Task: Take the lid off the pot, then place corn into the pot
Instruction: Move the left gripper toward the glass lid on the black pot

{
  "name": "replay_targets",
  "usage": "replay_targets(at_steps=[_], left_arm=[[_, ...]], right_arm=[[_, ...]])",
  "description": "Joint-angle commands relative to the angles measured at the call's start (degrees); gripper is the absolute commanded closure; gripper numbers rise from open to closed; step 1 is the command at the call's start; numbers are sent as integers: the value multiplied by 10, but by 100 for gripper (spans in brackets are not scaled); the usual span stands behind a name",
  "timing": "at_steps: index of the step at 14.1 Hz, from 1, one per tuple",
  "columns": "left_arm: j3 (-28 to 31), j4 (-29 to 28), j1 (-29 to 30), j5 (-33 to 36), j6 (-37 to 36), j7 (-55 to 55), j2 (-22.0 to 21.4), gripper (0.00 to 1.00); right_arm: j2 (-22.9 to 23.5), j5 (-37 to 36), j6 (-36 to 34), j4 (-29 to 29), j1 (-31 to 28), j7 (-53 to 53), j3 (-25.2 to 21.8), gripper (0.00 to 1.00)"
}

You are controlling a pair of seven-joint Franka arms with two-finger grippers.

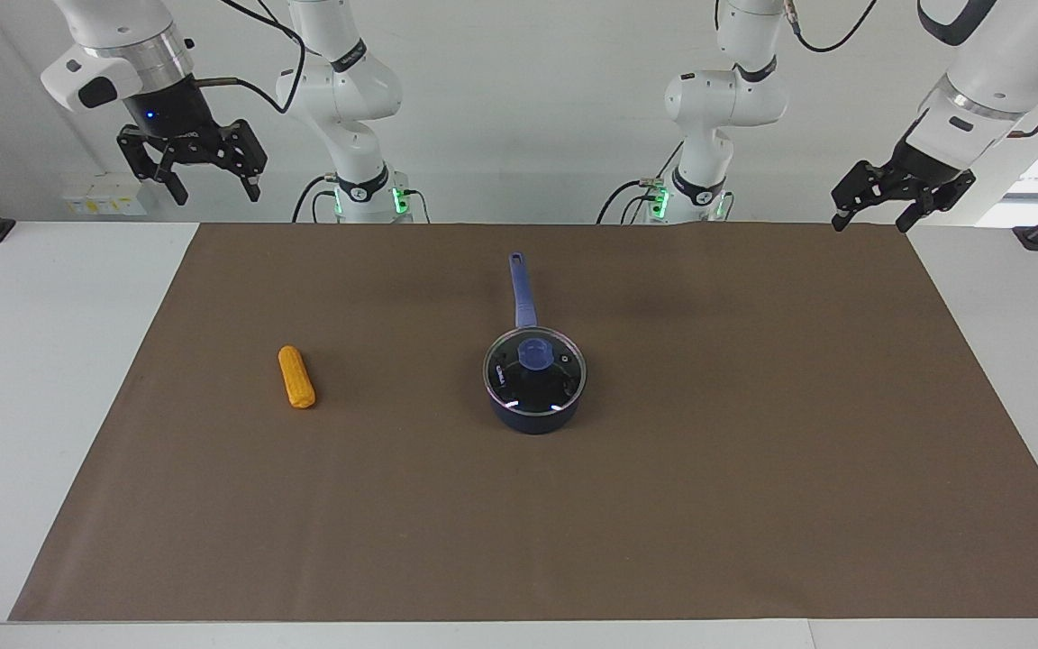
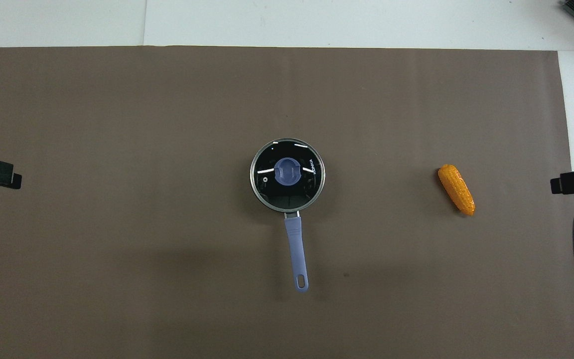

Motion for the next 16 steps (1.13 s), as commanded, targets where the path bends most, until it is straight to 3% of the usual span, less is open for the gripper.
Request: replay_targets(at_steps=[1,10,16], left_arm=[[-1,7,0,1,1,-1,4,0],[-8,-24,-6,0,32,-8,1,0],[-11,-64,-56,0,90,-19,8,0]], right_arm=[[-4,-5,-2,-4,-5,10,5,0],[-4,-5,-3,-5,-5,10,6,0],[-6,-11,0,-9,-5,7,4,0]])
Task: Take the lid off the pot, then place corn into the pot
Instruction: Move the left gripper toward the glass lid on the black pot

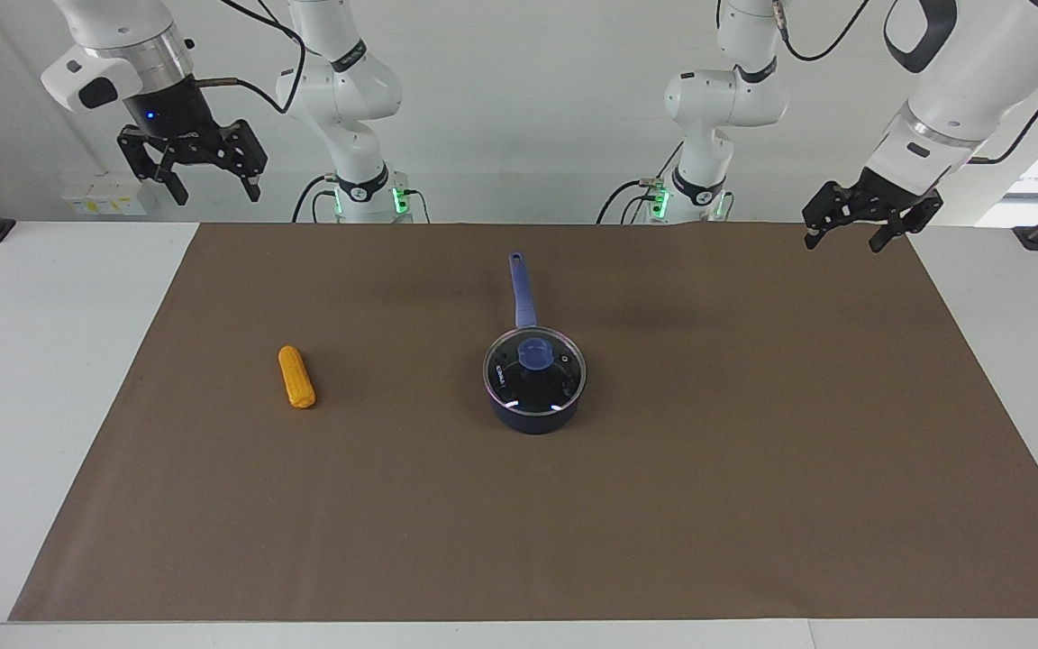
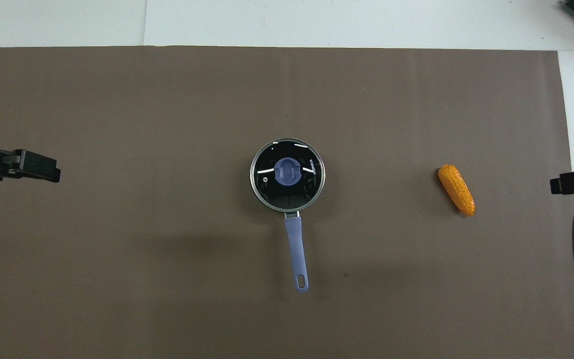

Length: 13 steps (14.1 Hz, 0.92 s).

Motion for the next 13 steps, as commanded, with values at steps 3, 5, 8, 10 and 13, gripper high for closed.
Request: replay_targets(at_steps=[3,5,8,10,13], left_arm=[[5,-38,-43,0,60,-12,6,0],[5,-38,-64,0,81,-14,24,0],[5,-37,-95,0,115,-48,61,0],[5,-37,-117,0,142,-74,77,0],[5,-32,-149,0,182,-132,115,0]], right_arm=[[-5,-17,3,-8,-5,7,5,0],[-5,-17,3,-8,-5,7,5,0],[-5,-16,1,-8,-5,7,5,0],[-5,-16,1,-8,-5,7,5,0],[-6,-16,0,-8,-6,7,5,0]])
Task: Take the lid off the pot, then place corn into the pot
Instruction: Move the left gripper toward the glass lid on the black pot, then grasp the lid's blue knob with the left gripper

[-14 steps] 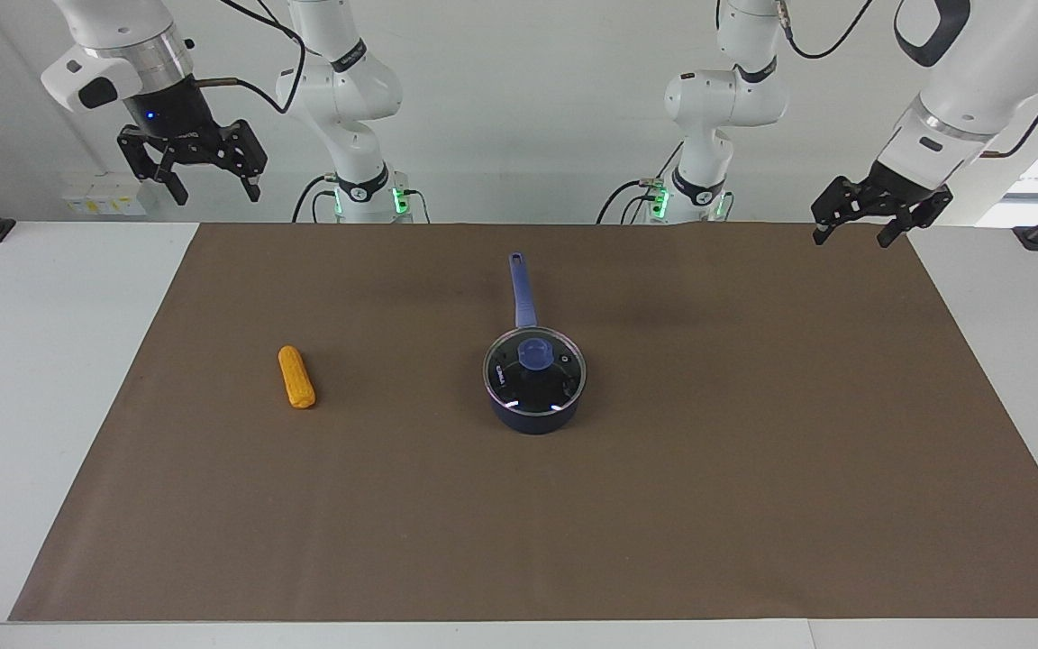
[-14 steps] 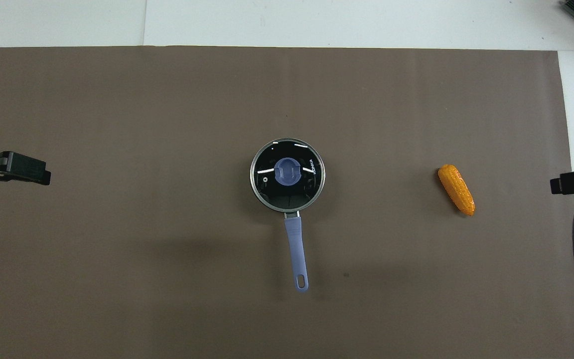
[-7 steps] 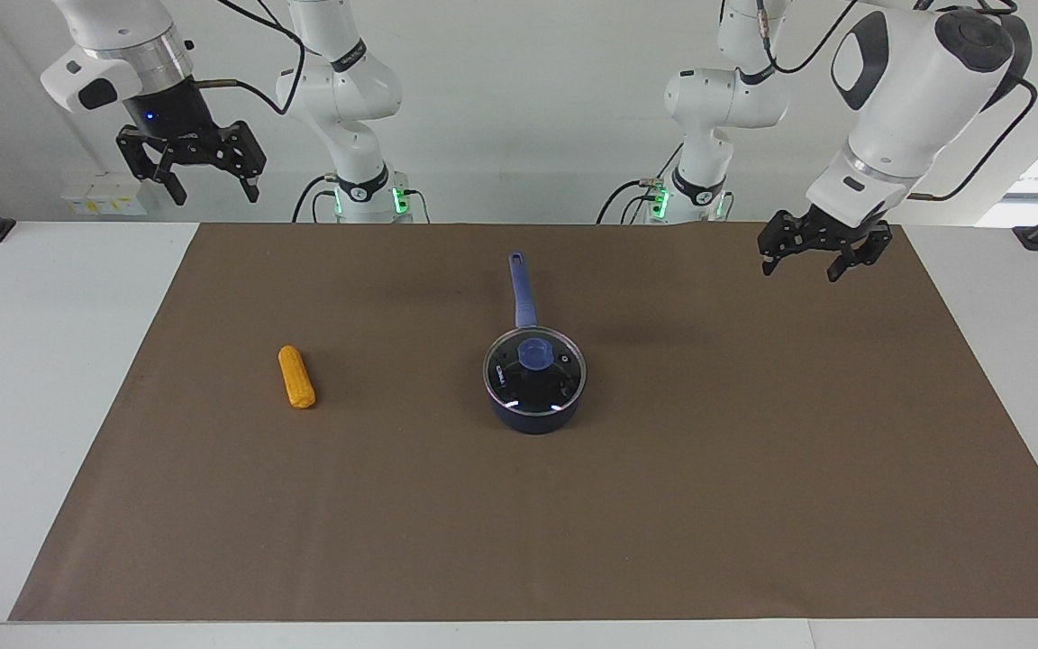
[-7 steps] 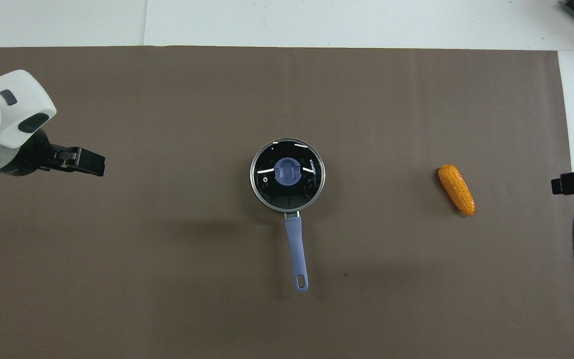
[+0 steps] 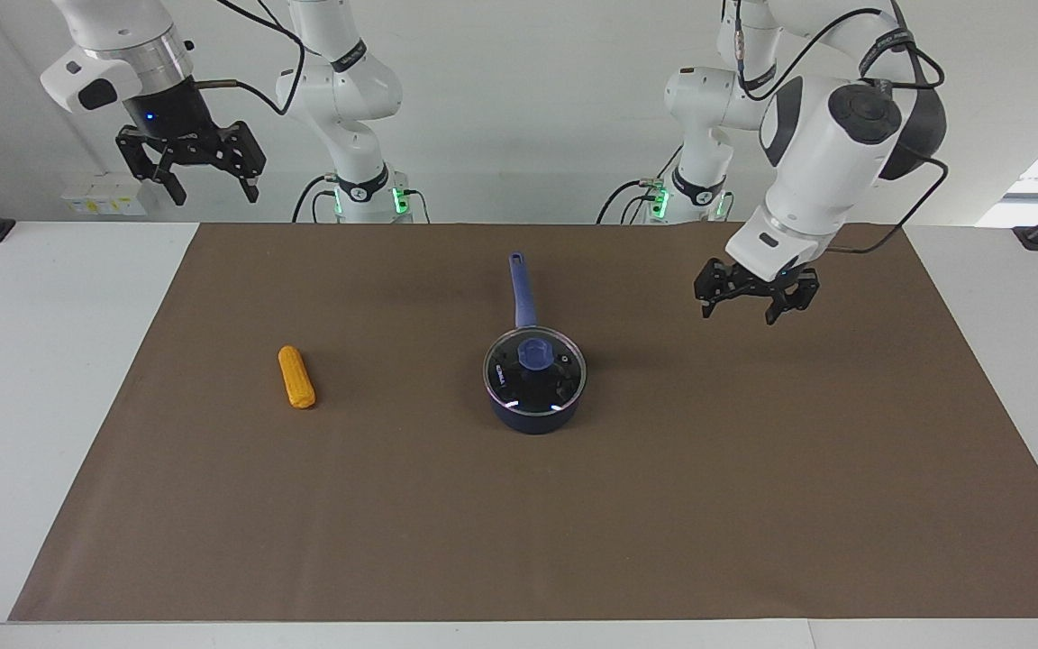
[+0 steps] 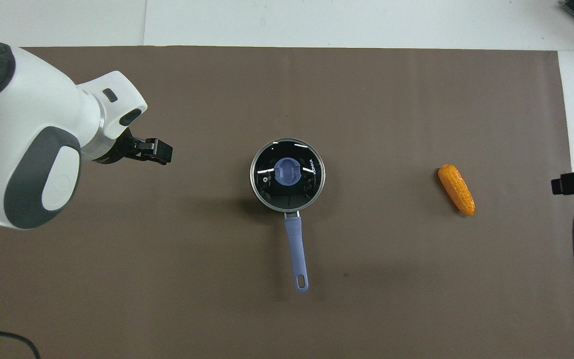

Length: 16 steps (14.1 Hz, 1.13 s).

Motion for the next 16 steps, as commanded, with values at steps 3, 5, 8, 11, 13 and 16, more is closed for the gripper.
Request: replay_targets(at_steps=[3,5,8,11,13,16], left_arm=[[9,5,-58,0,84,-104,60,0],[9,31,-74,-1,91,-133,89,0],[9,72,-115,-2,88,-195,134,0],[9,112,-143,-3,81,-256,157,0],[10,130,-162,-4,68,-277,163,0],[10,147,-202,0,66,-344,184,0]], right_arm=[[-6,-10,-1,-7,-7,7,5,0],[-6,-10,-1,-7,-7,7,5,0],[-6,-10,-1,-7,-7,7,5,0],[-6,-9,-2,-7,-7,7,5,0],[-6,-8,-1,-7,-6,8,5,0],[-4,-2,-2,-3,-7,8,5,0]])
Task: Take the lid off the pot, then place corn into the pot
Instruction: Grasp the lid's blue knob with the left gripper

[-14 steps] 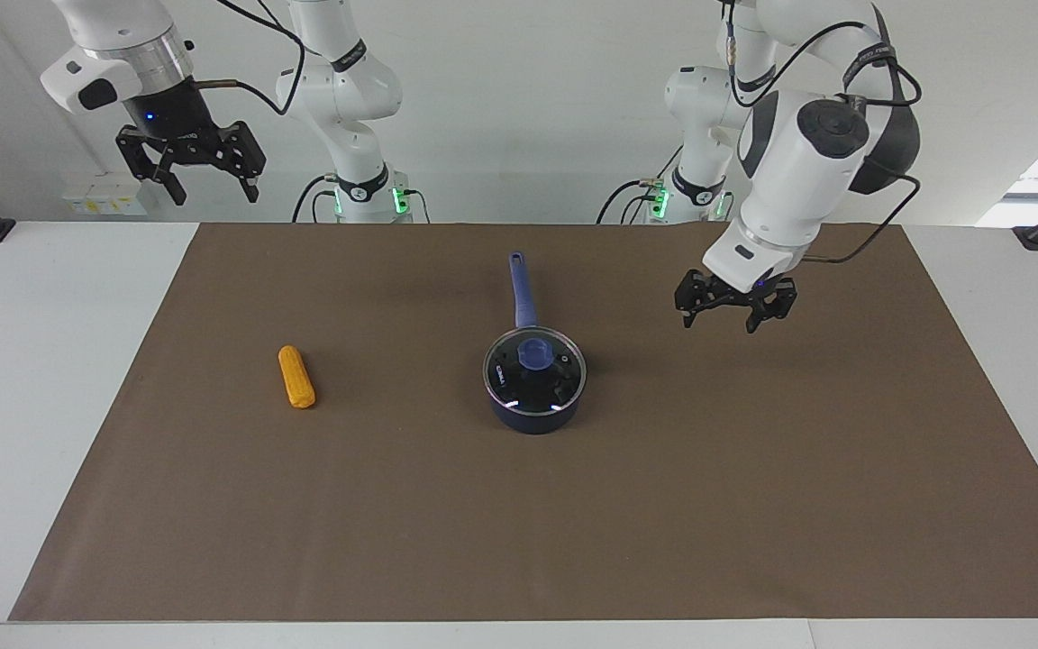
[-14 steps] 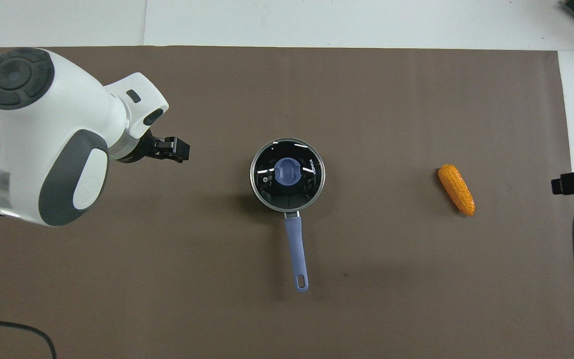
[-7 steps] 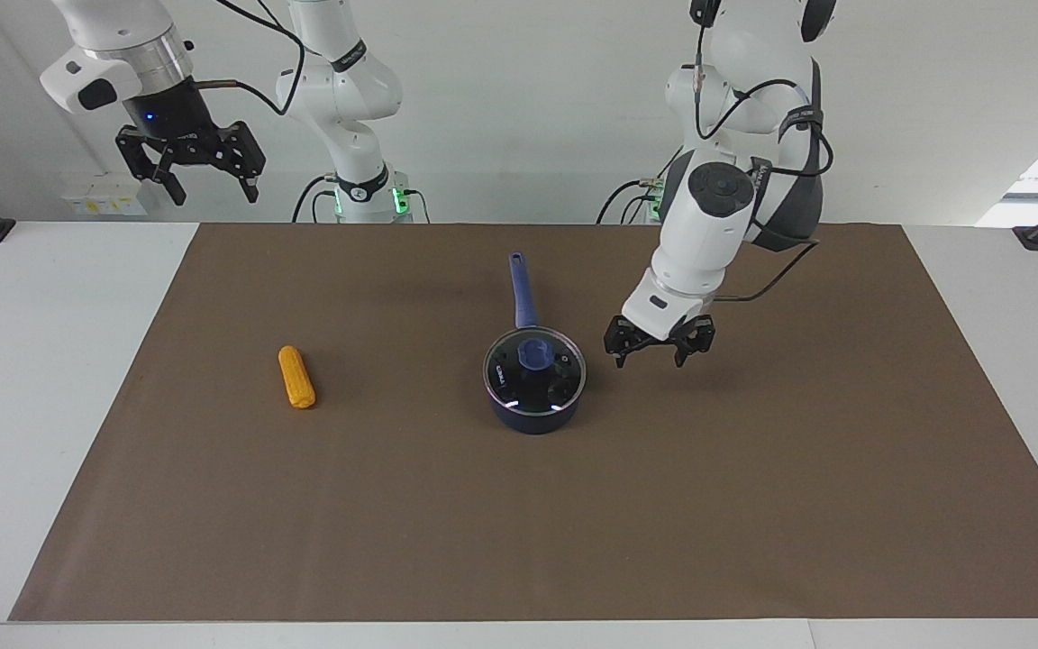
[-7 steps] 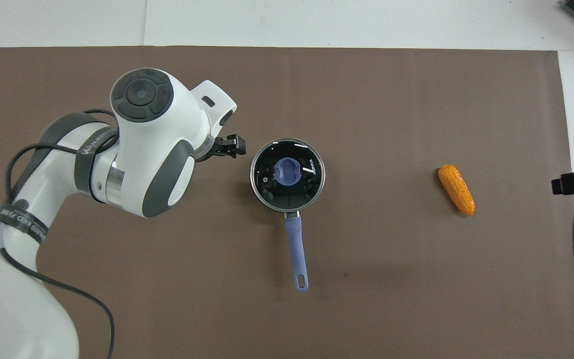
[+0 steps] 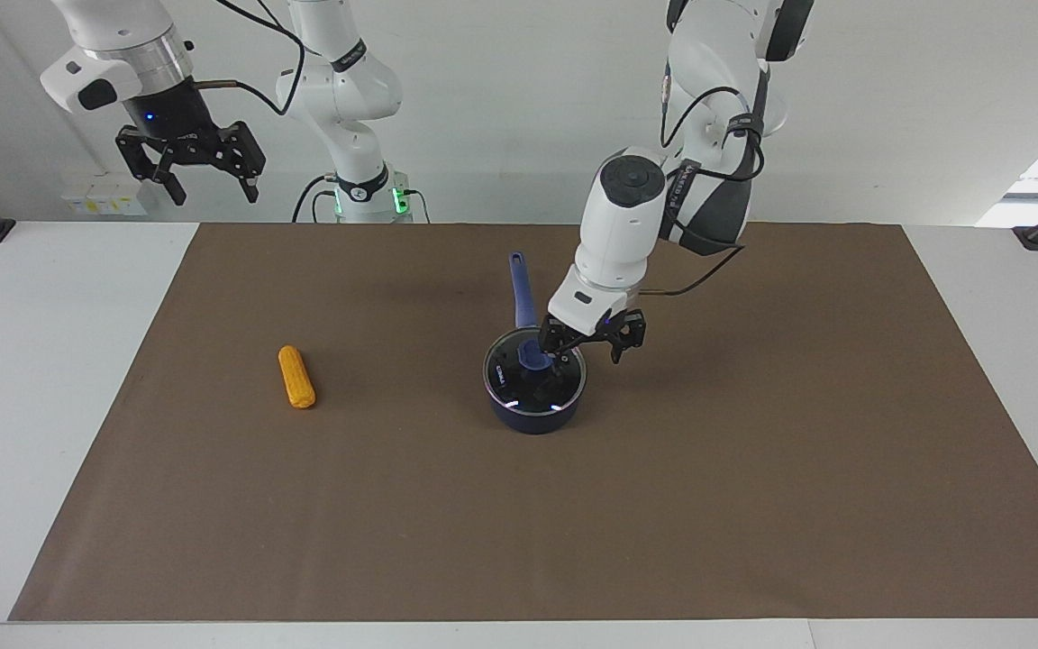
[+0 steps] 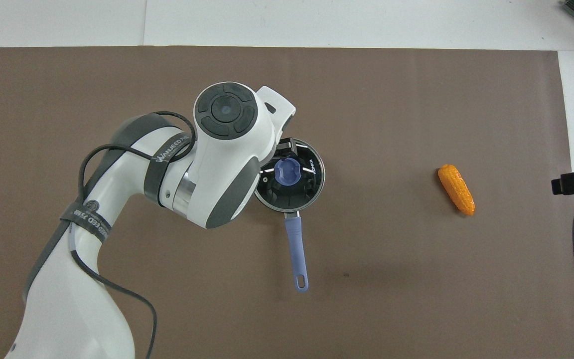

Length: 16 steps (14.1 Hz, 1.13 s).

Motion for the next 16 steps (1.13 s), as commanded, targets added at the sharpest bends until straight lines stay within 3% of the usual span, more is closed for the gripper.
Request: replay_targets(at_steps=[1,4,9,10,11,12,13,16], left_arm=[[12,35,-32,1,-12,-46,34,0],[12,35,-51,11,9,-89,57,0],[11,32,-52,17,12,-91,57,0],[11,32,-52,16,12,-91,57,9],[11,33,-52,16,11,-91,57,47],[11,33,-52,16,11,-91,56,76],[11,33,-52,16,11,-91,57,97],[12,35,-48,11,4,-91,48,100]], right_arm=[[-4,-1,-2,-2,-5,8,6,0],[-4,-3,-4,-3,-3,8,6,0],[0,-4,13,-42,-4,5,6,0],[1,-4,47,-62,-4,4,6,0],[0,-3,88,-85,-4,4,6,0],[5,-2,107,-94,-4,4,6,0],[17,1,112,-98,-3,4,6,0],[63,2,156,-109,-4,-3,6,0]])
